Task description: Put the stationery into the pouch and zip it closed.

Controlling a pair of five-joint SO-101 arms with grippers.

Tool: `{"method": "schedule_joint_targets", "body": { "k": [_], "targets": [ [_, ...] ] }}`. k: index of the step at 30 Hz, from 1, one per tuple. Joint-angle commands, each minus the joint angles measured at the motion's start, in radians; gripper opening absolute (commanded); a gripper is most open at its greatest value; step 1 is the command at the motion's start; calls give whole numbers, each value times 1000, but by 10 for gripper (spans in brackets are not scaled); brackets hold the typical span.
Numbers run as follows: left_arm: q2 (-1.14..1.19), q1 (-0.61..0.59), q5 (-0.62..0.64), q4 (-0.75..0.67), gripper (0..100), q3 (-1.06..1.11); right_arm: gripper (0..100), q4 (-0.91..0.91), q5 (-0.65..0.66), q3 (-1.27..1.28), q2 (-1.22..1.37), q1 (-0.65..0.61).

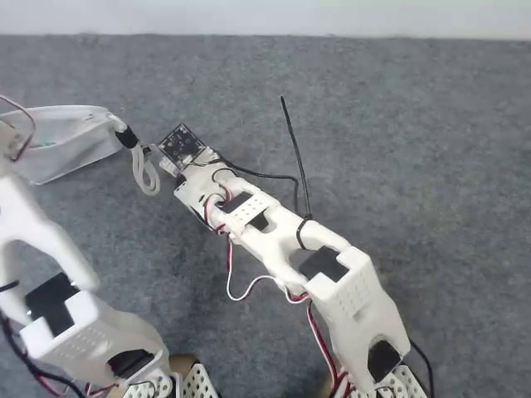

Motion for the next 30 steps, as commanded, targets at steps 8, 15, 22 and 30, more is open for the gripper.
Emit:
{"method": "schedule_joint_targets", "body": {
  "k": [8,15,22,30],
  "targets": [
    [-21,6,14,-28,11,-10,249,53,11,-64,-33,-22],
    [-28,6,12,-34,12,13,135,136,8,-130,-5,-22],
    [-25,8,12,-34,12,13,29,171,8,-120,-38,5],
    [-26,8,12,-34,12,13,6,463,6,-120,-193,15]
  ]
}}
